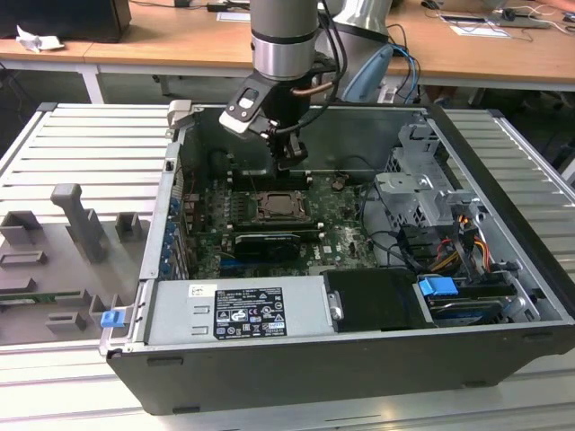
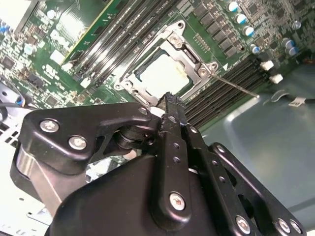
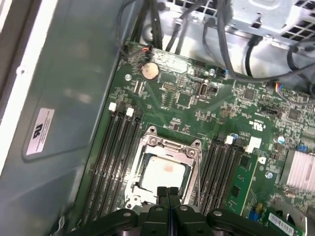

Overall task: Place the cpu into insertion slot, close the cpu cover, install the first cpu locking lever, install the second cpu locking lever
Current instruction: 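Install the first cpu locking lever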

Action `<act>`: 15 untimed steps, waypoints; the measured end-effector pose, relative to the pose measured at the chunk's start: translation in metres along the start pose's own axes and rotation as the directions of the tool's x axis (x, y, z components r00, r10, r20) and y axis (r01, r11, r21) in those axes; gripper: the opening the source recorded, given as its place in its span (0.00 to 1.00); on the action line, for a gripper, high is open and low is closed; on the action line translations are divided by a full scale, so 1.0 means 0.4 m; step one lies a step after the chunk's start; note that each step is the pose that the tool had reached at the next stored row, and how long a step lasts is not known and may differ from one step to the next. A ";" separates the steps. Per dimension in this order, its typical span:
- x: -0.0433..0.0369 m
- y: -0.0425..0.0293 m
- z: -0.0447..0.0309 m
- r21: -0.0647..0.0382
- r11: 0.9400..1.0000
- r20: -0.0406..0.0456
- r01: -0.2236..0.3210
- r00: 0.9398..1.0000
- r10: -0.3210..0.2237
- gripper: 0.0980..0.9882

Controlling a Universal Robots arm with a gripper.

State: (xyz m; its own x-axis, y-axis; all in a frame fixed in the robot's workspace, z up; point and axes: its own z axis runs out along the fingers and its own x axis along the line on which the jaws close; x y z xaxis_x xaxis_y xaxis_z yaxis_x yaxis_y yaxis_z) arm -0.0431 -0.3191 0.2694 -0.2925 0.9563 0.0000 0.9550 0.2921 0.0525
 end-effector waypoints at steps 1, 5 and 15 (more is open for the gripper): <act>0.000 0.000 0.000 0.000 1.000 -0.001 0.014 1.000 -0.014 0.01; 0.000 0.000 0.000 0.000 0.997 -0.004 0.071 0.997 -0.071 0.01; 0.000 0.000 0.000 -0.002 0.955 -0.016 0.296 0.955 -0.296 0.01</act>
State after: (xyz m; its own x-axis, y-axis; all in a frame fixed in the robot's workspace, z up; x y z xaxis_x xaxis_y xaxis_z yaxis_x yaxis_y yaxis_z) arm -0.0431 -0.3192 0.2694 -0.5629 0.8265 0.0001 0.8254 0.5621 0.0525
